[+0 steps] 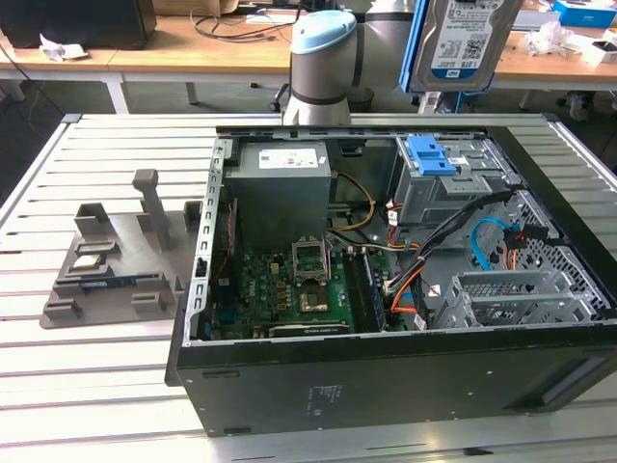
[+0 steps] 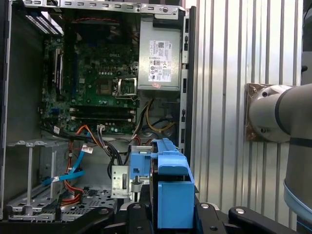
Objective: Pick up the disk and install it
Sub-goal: 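Pick up the disk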
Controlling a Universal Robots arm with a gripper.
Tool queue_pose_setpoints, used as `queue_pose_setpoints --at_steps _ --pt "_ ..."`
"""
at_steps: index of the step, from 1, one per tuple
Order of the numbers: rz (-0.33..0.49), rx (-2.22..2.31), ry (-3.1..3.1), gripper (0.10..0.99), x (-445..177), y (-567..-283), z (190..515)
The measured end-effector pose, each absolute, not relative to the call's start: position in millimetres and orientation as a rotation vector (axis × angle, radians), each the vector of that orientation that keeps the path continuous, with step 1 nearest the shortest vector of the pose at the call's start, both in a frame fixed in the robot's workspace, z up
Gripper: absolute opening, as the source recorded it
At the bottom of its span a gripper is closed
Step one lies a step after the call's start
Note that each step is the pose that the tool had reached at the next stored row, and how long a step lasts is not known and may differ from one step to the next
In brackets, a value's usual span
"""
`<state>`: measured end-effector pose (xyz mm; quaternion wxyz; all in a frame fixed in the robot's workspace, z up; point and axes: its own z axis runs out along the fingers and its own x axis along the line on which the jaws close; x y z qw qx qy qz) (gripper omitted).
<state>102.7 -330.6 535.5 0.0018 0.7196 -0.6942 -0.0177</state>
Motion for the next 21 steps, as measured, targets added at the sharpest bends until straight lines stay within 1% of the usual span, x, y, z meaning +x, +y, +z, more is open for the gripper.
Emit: queue_pose_setpoints --at_steps 21 --pt "-0.056 2.258 -2.178 0.365 103 -362 535"
